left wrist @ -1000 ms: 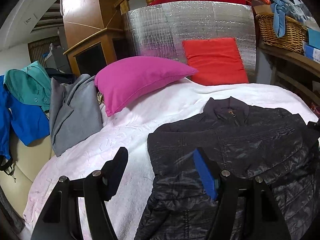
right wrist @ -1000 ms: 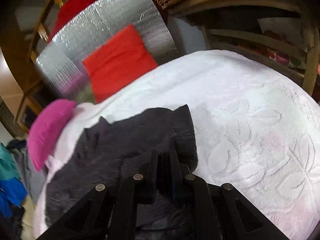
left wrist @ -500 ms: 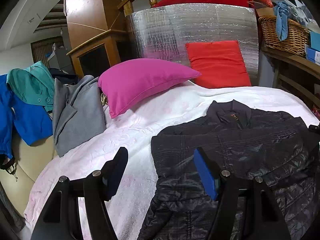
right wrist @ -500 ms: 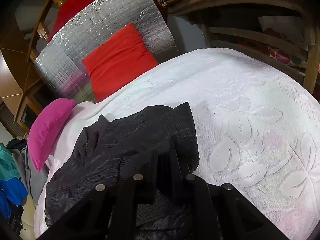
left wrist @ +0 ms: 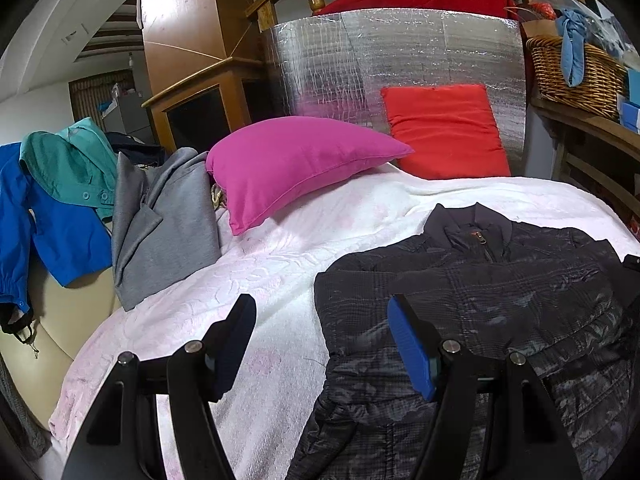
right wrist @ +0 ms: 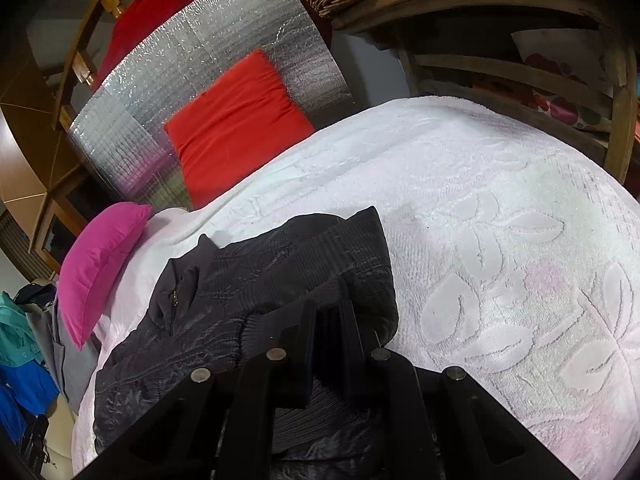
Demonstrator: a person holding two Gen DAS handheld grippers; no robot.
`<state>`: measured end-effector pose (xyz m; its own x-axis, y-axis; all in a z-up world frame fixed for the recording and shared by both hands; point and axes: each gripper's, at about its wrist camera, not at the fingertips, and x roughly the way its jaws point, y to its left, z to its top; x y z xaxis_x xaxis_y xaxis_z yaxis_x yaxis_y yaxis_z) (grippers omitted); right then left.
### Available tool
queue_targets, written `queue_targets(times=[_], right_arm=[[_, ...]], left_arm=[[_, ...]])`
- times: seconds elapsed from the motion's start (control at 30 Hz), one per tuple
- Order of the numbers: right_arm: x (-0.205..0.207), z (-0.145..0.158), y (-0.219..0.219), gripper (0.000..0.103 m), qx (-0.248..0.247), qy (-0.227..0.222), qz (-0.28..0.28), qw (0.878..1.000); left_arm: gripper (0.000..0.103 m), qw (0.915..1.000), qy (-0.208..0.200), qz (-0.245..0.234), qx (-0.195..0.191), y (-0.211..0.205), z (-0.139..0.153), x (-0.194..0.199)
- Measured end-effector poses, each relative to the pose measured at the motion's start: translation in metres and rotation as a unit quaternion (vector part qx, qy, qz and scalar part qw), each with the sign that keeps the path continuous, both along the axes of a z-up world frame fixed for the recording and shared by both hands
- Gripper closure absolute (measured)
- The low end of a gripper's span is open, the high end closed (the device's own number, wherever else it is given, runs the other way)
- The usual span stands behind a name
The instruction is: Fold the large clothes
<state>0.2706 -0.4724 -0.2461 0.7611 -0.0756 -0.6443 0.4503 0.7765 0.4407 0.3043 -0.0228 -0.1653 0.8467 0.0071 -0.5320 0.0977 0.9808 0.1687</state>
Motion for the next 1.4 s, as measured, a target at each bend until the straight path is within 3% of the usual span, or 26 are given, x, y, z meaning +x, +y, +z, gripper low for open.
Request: queue_targets(times=[0.6, 0.67, 0.7, 0.73, 0.77, 0.93, 1.1, 1.2, 1.27, 1.3, 1.4], right_arm=[[-0.009, 0.01, -0.007, 0.089, 0.026, -0.021, -0.012, 0.999], [-0.009, 0.009, -0.011, 0.078, 0.047, -0.016, -0.006, 0.999], [-0.008, 0.007, -0.014, 0.055, 0.056, -0.01, -0.003, 0.998], [-0.008, 0.005, -0.018, 0.025, 0.066, -0.003, -0.003, 0.998], [-0.011, 0.003, -0.022, 0.021, 0.07, -0.004, -0.008, 0.997], [-0.017, -0.004, -0.041, 0.021, 0.093, -0.011, -0.014, 0.996], [-0.008, -0.02, -0.043, 0.021, 0.13, -0.002, 0.019, 0.991], [-0.001, -0.025, -0.034, 0.022, 0.126, 0.011, 0.038, 0.991], [0.006, -0.029, -0.024, 0.029, 0.123, 0.023, 0.057, 0.991], [0.009, -0.031, -0.018, 0.037, 0.117, 0.035, 0.066, 0.99], [0.016, -0.032, 0.001, 0.056, 0.055, 0.07, 0.08, 0.993]], left_arm=[[0.034, 1.0, 0.002, 0.004, 0.005, 0.0, -0.003, 0.002], [0.032, 0.9998, 0.018, 0.003, 0.006, 0.003, -0.01, 0.01], [0.031, 0.9996, 0.029, 0.001, 0.004, 0.004, -0.013, 0.014], [0.031, 0.9985, 0.054, -0.002, -0.003, 0.007, -0.021, 0.023], [0.031, 0.9973, 0.072, -0.002, -0.008, 0.01, -0.028, 0.03], [0.031, 0.9862, 0.161, -0.007, -0.037, 0.021, -0.063, 0.063], [0.031, 0.9754, 0.202, -0.005, -0.087, 0.03, -0.078, 0.076], [0.031, 0.9678, 0.227, -0.006, -0.108, 0.031, -0.088, 0.082], [0.031, 0.9647, 0.235, -0.009, -0.117, 0.03, -0.094, 0.083], [0.031, 0.9623, 0.241, -0.018, -0.125, 0.028, -0.097, 0.083], [0.031, 0.9583, 0.252, -0.044, -0.128, 0.016, -0.102, 0.083]])
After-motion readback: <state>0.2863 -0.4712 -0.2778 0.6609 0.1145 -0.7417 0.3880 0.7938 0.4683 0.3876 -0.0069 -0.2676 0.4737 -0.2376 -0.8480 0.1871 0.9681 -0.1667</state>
